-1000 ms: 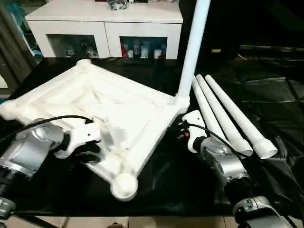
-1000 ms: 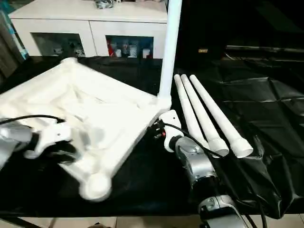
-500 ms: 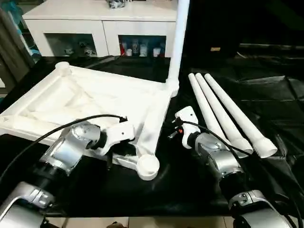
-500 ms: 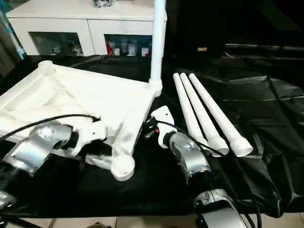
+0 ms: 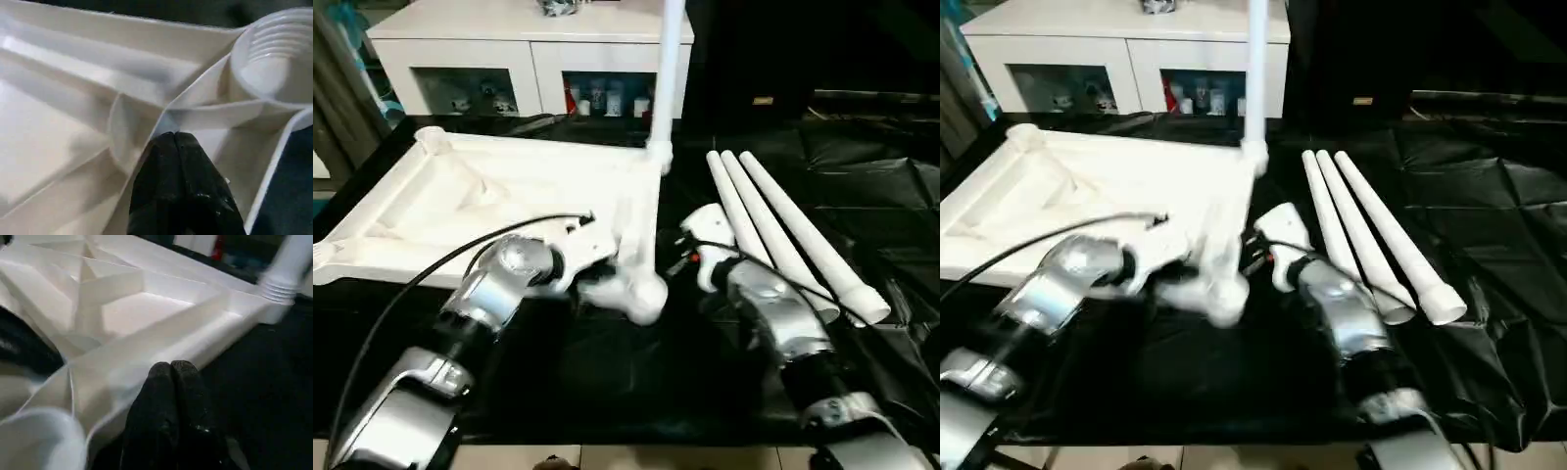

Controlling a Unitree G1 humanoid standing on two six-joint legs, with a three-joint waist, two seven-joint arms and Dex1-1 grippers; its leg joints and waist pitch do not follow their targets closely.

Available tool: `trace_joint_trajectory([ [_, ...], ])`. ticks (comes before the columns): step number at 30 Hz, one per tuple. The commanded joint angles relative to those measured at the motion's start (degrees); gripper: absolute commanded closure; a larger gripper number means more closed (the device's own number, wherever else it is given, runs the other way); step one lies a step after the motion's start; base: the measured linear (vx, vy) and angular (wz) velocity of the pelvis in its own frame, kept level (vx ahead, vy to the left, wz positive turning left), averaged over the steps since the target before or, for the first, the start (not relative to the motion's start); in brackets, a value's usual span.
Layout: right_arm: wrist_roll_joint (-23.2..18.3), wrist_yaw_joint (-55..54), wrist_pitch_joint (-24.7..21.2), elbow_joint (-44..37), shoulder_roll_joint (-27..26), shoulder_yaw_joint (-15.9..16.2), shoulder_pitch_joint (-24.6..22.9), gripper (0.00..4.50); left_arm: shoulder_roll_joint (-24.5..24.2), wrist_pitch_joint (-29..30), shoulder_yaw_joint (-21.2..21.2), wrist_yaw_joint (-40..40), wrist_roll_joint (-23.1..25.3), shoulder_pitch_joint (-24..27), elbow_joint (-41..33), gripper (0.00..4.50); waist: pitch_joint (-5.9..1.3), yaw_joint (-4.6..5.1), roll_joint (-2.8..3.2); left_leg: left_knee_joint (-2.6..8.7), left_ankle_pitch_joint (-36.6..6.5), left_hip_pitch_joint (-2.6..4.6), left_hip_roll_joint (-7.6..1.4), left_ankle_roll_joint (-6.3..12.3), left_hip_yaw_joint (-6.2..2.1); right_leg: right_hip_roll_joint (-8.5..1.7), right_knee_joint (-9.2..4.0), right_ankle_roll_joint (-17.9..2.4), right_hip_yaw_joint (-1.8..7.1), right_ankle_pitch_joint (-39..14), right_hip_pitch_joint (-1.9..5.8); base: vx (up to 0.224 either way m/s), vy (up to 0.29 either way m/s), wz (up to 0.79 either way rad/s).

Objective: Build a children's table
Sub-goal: Rotate table base, then pick table leg

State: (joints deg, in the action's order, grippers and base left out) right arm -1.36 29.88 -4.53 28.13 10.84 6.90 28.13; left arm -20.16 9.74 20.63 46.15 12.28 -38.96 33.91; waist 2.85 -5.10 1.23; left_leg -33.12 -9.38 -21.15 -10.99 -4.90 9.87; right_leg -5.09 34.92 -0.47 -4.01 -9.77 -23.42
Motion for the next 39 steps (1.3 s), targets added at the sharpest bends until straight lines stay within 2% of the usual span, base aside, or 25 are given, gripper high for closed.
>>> trace_joint_trajectory([
  [1, 0.6, -1.1, -1.2, -3.2, 0.5, -1.1, -0.7, 4.5, 0.5, -0.4, -0.6, -3.1, 1.3, -0.8, 1.4, 4.45, -3.97, -0.18, 0.36, 3.68, -14.9, 0.43, -1.31, 1.23, -0.5, -2.45, -4.24, -10.4, 2.32, -10.7, 3.3, 0.0, 0.0, 0.0],
  [2, 1.0, -3.8, -2.4, -5.6, 0.8, -2.1, -1.5, 4.5, 0.5, -1.1, -0.2, -3.7, 1.7, -1.0, 1.8, 4.45, -4.04, -0.05, 0.58, 3.69, -14.1, 0.18, -1.25, 1.41, -0.58, -2.52, -4.23, -10.5, 2.28, -9.9, 3.47, 0.0, 0.0, 0.0],
  [3, 0.9, -4.8, -3.3, -6.6, 0.8, -2.8, -1.7, 4.5, 0.6, -1.3, -0.6, -3.7, 1.3, -1.0, 1.5, 4.45, -4.17, -0.1, 0.49, 3.6, -14.0, 0.26, -1.25, 1.45, -0.53, -2.54, -4.16, -10.6, 2.29, -9.5, 3.45, 0.0, 0.0, 0.0],
  [4, 1.4, -6.7, -4.7, -8.1, 0.9, -3.6, -2.0, 4.5, 0.7, -1.2, -1.0, -3.0, 0.4, -0.7, 0.3, 4.45, -4.06, -0.01, 0.67, 3.71, -14.1, 0.34, -1.29, 1.3, -0.57, -2.5, -4.23, -10.8, 2.3, -9.8, 3.37, 0.0, 0.0, 0.0],
  [6, 3.0, -10.4, -8.3, -10.9, 1.0, -4.7, -2.3, 4.5, 0.9, -0.2, -1.9, -1.5, -1.3, -0.3, -2.4, 4.45, -3.99, -0.03, 0.57, 3.69, -14.4, 0.42, -1.23, 1.05, -0.5, -2.48, -4.2, -11.0, 2.3, -10.6, 3.31, 0.0, 0.0, 0.0],
  [7, 3.0, -11.9, -11.6, -12.3, 1.1, -5.7, -2.0, 4.5, 0.8, 0.2, -2.5, -0.6, -2.3, 0.1, -4.5, 4.45, -3.93, -0.07, 1.0, 3.75, -14.9, 0.51, -1.32, 0.77, -0.56, -2.55, -4.24, -11.1, 2.33, -11.5, 3.23, 0.0, 0.0, 0.0],
  [8, 0.9, -11.0, -14.1, -12.9, 1.3, -6.9, -1.4, 4.5, 0.9, 1.1, -3.5, -0.1, -3.5, 0.4, -6.7, 4.45, -3.93, -0.02, 0.79, 3.77, -15.3, 0.55, -1.32, 0.76, -0.51, -2.55, -4.31, -11.3, 2.34, -11.8, 3.24, 0.0, 0.0, 0.0],
  [10, -3.3, -7.8, -16.4, -13.3, 1.8, -8.2, -0.7, 4.5, 1.1, 3.1, -4.8, -0.3, -4.8, 0.5, -8.8, 4.45, -3.85, 0.03, 0.92, 3.71, -16.6, 0.59, -1.37, 1.02, -0.49, -2.61, -4.36, -11.6, 2.3, -12.4, 3.25, 0.0, 0.0, 0.0],
  [11, -4.2, -9.6, -18.6, -13.0, 1.9, -9.9, 0.3, 4.33, 0.5, 4.5, -5.7, 0.4, -5.8, 0.4, -10.7, 4.48, -3.74, 0.1, 1.03, 3.74, -17.0, 0.57, -1.35, 1.05, -0.51, -2.55, -4.46, -11.3, 2.26, -13.2, 3.18, 0.0, 0.0, 0.0],
  [13, -4.1, -11.9, -20.7, -12.9, 2.0, -11.1, 1.1, 4.15, -0.2, 5.2, -6.3, 1.0, -6.6, 0.4, -12.4, 4.5, -3.8, 0.1, 0.93, 3.74, -16.2, 0.59, -1.27, 0.7, -0.5, -2.51, -4.45, -11.1, 2.26, -13.9, 3.14, 0.0, 0.0, 0.0],
  [14, -3.8, -12.4, -23.6, -12.8, 2.5, -11.3, 1.7, 4.15, -1.2, 7.8, -7.2, 2.6, -7.9, 0.5, -14.4, 4.29, -3.79, 0.15, 0.94, 3.67, -15.5, 0.51, -1.15, 0.6, -0.45, -2.47, -4.35, -11.1, 2.25, -13.9, 3.18, 0.0, 0.0, 0.0],
  [15, -3.7, -12.4, -24.3, -12.8, 2.5, -11.3, 1.8, 4.15, -1.4, 8.6, -7.3, 3.1, -8.2, 0.6, -14.9, 4.29, -3.78, 0.17, 0.8, 3.65, -15.0, 0.5, -1.16, 0.59, -0.4, -2.49, -4.35, -11.0, 2.27, -13.7, 3.21, 0.0, 0.0, 0.0],
  [16, -3.5, -12.6, -26.4, -12.6, 2.7, -11.5, 2.2, 3.93, -2.2, 11.0, -7.6, 4.4, -9.0, 0.9, -17.0, 4.07, -3.8, 0.09, 0.78, 3.61, -13.9, 0.4, -1.12, 0.61, -0.42, -2.56, -4.12, -11.0, 2.3, -13.5, 3.31, 0.0, 0.0, 0.0],
  [17, -2.5, -13.3, -29.6, -12.2, 3.0, -11.5, 2.6, 3.79, -3.1, 14.7, -8.1, 6.3, -10.7, 1.8, -20.7, 4.07, -3.8, 0.11, 0.76, 3.52, -13.1, 0.41, -1.13, 0.74, -0.33, -2.53, -4.16, -11.0, 2.33, -13.2, 3.21, 0.0, 0.0, 0.0],
  [19, -1.7, -13.7, -31.0, -12.1, 3.3, -11.3, 2.7, 3.73, -3.4, 16.4, -8.4, 7.0, -11.7, 2.3, -22.7, 4.05, -3.8, 0.09, 0.7, 3.52, -11.8, 0.31, -1.17, 0.73, -0.32, -2.54, -3.98, -11.2, 2.33, -12.6, 3.21, 0.0, 0.0, 0.0],
  [20, -1.6, -13.8, -33.0, -12.0, 3.4, -11.3, 2.9, 3.63, -3.6, 18.3, -8.7, 7.6, -12.9, 3.0, -25.2, 3.83, -3.73, 0.14, 0.54, 3.5, -12.0, 0.32, -1.18, 0.78, -0.24, -2.49, -4.09, -11.4, 2.33, -12.6, 3.09, 0.0, 0.0, 0.0],
  [22, -1.4, -13.7, -33.8, -11.7, 3.7, -10.9, 3.1, 3.36, -3.5, 19.2, -8.8, 7.8, -13.6, 3.5, -26.6, 3.66, -3.75, 0.06, 0.74, 3.51, -12.3, 0.39, -1.17, 0.76, -0.26, -2.46, -4.07, -11.3, 2.32, -12.8, 3.05, 0.0, 0.0, 0.0],
  [24, -1.4, -14.7, -38.0, -10.2, 4.2, -9.6, 4.3, 3.26, -3.9, 23.1, -8.7, 8.5, -15.9, 5.9, -32.1, 3.61, -3.76, 0.13, 0.5, 3.52, -12.4, 0.39, -1.21, 0.58, -0.28, -2.47, -3.96, -11.2, 2.33, -12.8, 3.12, 0.0, 0.0, 0.0],
  [25, -1.4, -14.9, -38.4, -10.1, 4.1, -9.6, 4.5, 3.17, -4.0, 23.6, -8.6, 8.5, -16.1, 6.2, -32.8, 3.51, -3.66, 0.22, 0.57, 3.66, -12.2, 0.27, -1.29, 0.47, -0.32, -2.49, -3.92, -11.4, 2.33, -12.6, 3.15, 0.0, 0.0, 0.0],
  [26, -1.4, -15.3, -39.1, -10.0, 3.9, -9.6, 4.7, 3.05, -4.2, 23.9, -8.4, 8.6, -16.1, 6.7, -33.5, 3.37, -3.63, 0.12, 0.32, 3.56, -12.6, 0.46, -1.26, 0.4, -0.14, -2.43, -4.11, -11.1, 2.4, -13.4, 2.92, 0.0, 0.0, 0.0],
  [28, -1.0, -15.7, -40.0, -9.4, 3.8, -9.5, 5.1, 2.87, -4.5, 25.1, -8.0, 8.8, -16.2, 7.4, -34.9, 3.24, -3.6, 0.09, 0.48, 3.55, -13.0, 0.47, -1.08, 0.22, -0.13, -2.45, -4.28, -10.2, 2.39, -15.2, 2.9, 0.0, 0.0, 0.0],
  [29, -0.3, -16.3, -40.3, -8.9, 3.8, -9.2, 5.5, 2.84, -4.6, 25.9, -7.8, 8.9, -16.3, 7.8, -35.8, 3.21, -3.53, 0.18, 0.01, 3.62, -13.2, 0.43, -1.07, 0.22, -0.11, -2.4, -4.45, -9.7, 2.38, -16.0, 2.91, 0.0, 0.0, 0.0],
  [30, -0.3, -16.3, -40.3, -8.9, 3.8, -9.2, 5.5, 2.84, -4.6, 25.9, -7.8, 8.9, -16.3, 7.8, -35.8, 3.21, -3.49, 0.06, 0.15, 3.65, -13.3, 0.44, -1.12, 0.04, -0.19, -2.5, -4.37, -9.5, 2.39, -16.7, 2.91, 0.0, 0.0, 0.0],
  [33, 0.3, -17.6, -40.4, -9.1, 3.5, -9.6, 5.9, 2.44, -4.8, 27.6, -7.6, 8.9, -16.8, 8.6, -37.9, 2.81, -3.46, 0.05, 0.27, 3.68, -13.4, 0.51, -1.09, -0.35, -0.19, -2.46, -4.51, -8.5, 2.41, -17.8, 2.77, 0.0, 0.0, 0.0],
  [39, 0.3, -18.9, -43.2, -10.3, 3.9, -9.8, 6.7, 1.97, -5.9, 29.6, -6.8, 8.9, -17.7, 9.1, -40.1, 2.32, -3.64, 0.04, 0.35, 3.57, -11.8, 0.38, -1.0, -0.35, -0.19, -2.26, -4.11, -8.7, 2.44, -14.6, 2.89, 0.0, 0.0, 0.0],
])
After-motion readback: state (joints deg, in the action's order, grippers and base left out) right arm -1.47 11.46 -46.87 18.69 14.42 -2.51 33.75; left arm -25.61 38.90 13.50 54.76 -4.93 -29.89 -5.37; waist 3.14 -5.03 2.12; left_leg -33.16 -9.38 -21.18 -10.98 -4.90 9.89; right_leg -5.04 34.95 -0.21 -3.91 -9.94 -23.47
